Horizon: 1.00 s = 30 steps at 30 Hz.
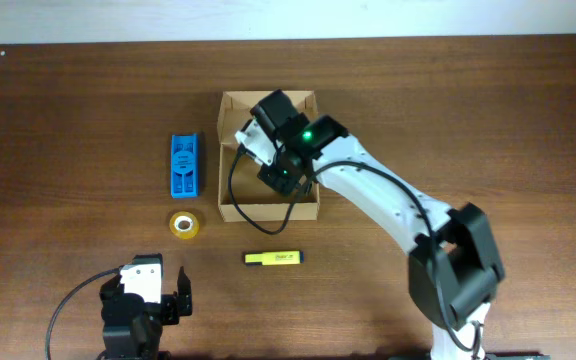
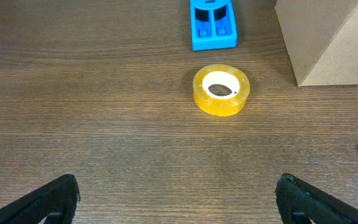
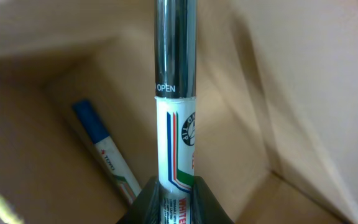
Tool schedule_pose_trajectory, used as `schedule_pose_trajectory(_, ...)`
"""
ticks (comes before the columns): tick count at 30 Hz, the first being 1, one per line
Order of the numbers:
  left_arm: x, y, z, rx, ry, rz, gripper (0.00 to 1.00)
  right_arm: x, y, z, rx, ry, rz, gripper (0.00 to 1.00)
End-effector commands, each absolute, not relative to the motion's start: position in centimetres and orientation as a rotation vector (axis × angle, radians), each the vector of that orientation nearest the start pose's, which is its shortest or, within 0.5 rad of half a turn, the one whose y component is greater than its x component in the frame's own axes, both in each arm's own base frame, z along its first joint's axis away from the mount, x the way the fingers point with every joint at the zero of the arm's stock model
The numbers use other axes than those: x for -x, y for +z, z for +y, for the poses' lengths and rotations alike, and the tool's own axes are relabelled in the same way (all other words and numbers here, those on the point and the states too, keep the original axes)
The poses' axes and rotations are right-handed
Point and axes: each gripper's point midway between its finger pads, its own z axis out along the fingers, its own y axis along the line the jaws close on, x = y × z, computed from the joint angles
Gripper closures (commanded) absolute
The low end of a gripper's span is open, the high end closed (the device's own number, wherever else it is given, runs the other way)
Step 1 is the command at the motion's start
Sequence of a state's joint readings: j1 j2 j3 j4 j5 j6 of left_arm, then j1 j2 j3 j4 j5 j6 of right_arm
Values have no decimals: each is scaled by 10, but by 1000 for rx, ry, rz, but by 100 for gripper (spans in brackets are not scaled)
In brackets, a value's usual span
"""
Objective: Pack container
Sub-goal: 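Lower the black marker into the box and open the right gripper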
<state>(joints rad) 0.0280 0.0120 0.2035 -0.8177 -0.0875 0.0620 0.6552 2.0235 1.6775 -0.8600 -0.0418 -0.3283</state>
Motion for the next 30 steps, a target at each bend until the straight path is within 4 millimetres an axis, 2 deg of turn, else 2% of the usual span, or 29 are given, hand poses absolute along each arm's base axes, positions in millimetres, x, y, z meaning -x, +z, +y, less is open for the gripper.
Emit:
schedule_pose_trajectory(1, -183, 77, 22, 25, 154, 2197, 1, -371, 78, 296, 1367, 119, 2469, 85)
schedule_pose_trajectory(4, -183, 77, 22, 25, 154, 2197, 0, -371, 73, 296, 1372, 117, 2480, 85)
schedule_pose_trajectory(7, -183, 77, 22, 25, 154, 2197, 0, -371, 74, 296, 1370, 118, 2475, 71)
schedule_pose_trajectory(12, -183, 77, 22, 25, 154, 2197, 0, -372, 76, 296, 1367, 119, 2474, 65)
schedule_pose_trajectory(15, -183, 77, 22, 25, 154, 2197, 0, -373, 87, 297, 1359, 122, 2456, 62)
schedule_pose_trajectory(18, -183, 77, 22, 25, 154, 2197, 0, -377, 109, 300, 1333, 125, 2411, 58)
schedule_pose_trajectory(19, -183, 77, 22, 25, 154, 2197, 0, -380, 118, 300, 1319, 119, 2391, 48)
schedule_pose_trajectory(21, -183, 77, 22, 25, 154, 2197, 0, -384, 134, 302, 1296, 121, 2361, 1)
schedule_pose_trajectory(27, -183, 77, 22, 25, 154, 2197, 0, -369, 169, 291, 1303, 118, 2381, 1)
schedule_pose_trajectory(30, -183, 77, 22, 25, 154, 2197, 0, -350, 183, 284, 1401, 149, 2356, 1)
